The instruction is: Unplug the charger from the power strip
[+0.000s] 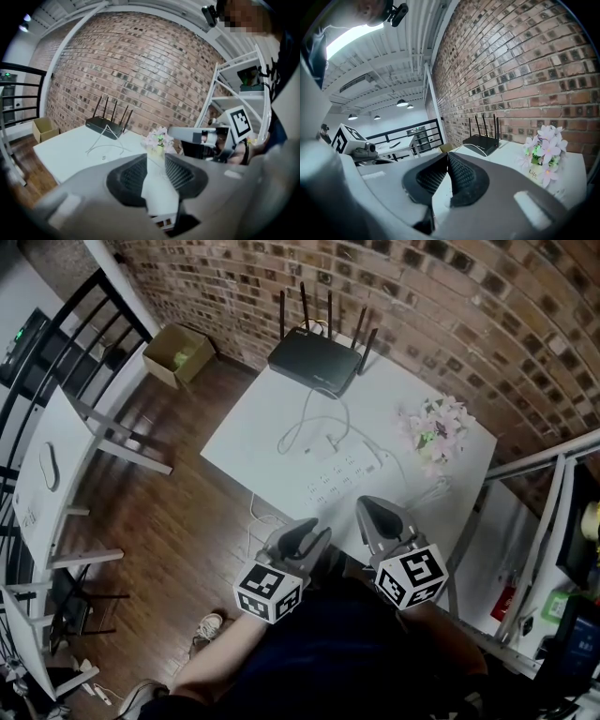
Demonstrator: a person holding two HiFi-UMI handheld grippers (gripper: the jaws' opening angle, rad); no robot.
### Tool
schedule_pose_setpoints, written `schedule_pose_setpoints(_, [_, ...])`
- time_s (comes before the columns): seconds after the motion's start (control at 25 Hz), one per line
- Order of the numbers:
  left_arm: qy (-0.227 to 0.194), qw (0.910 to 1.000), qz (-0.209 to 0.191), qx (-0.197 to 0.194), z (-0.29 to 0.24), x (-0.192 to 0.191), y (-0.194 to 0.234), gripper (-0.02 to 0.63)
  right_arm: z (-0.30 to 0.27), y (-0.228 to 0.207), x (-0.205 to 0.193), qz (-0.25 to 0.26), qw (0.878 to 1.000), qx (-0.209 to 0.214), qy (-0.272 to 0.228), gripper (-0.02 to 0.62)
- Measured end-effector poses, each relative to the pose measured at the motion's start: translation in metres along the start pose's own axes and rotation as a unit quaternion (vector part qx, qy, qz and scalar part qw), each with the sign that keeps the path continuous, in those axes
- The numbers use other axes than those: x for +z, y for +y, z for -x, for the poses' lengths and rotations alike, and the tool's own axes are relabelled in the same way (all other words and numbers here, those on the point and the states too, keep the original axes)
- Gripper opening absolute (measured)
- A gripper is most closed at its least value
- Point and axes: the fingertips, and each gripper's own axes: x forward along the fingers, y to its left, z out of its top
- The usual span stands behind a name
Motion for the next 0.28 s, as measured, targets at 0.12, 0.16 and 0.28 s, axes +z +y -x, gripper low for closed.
schedule_pose_setpoints(0.12, [-0.002,1.0000,-0.003,0.000,-0.0016,0.0017,-0.0015,0.120,0.0010,-0.0023,-0.0005,-0.002,1.000,-0.001,-0.001,0.012])
schedule_pose_setpoints(0.16, [-0.002,1.0000,-0.004,-0.001,-0.0024,0.0022,-0.0023,0.121,0.0013,-0.0030,-0.0011,-0.002,1.000,-0.001,-0.001,0.012])
schedule_pose_setpoints(0.28, [-0.004,1.0000,-0.007,-0.003,-0.0045,0.0036,-0.0047,0.120,0.0020,-0.0046,-0.0025,-0.005,1.000,0.000,0.000,0.012])
